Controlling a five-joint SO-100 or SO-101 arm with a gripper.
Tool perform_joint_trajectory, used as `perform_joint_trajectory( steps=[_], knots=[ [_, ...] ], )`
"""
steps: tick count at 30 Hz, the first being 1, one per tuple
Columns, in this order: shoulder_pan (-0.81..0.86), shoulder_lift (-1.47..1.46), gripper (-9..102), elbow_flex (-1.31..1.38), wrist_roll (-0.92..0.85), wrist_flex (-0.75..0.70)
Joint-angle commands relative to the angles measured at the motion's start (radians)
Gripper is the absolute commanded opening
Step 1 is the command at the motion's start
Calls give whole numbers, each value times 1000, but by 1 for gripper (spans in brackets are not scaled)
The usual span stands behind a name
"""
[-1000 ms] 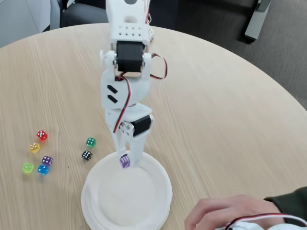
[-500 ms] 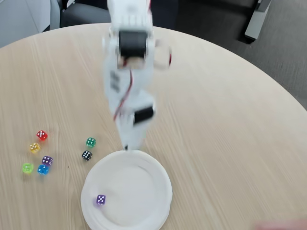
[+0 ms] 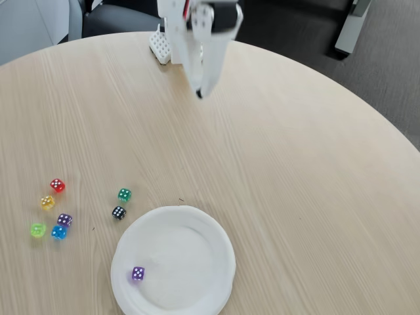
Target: Pick a purple dice and put it in the plate.
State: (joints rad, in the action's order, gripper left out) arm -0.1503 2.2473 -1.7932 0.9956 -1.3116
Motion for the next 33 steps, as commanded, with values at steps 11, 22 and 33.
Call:
perform_joint_trajectory(
  steps=[11,22,33],
  knots=[
    [-3,716,0,-937,-541,362],
    [-6,945,0,-1157,-727,348],
    [-6,945,0,-1186,-859,279]
  ],
)
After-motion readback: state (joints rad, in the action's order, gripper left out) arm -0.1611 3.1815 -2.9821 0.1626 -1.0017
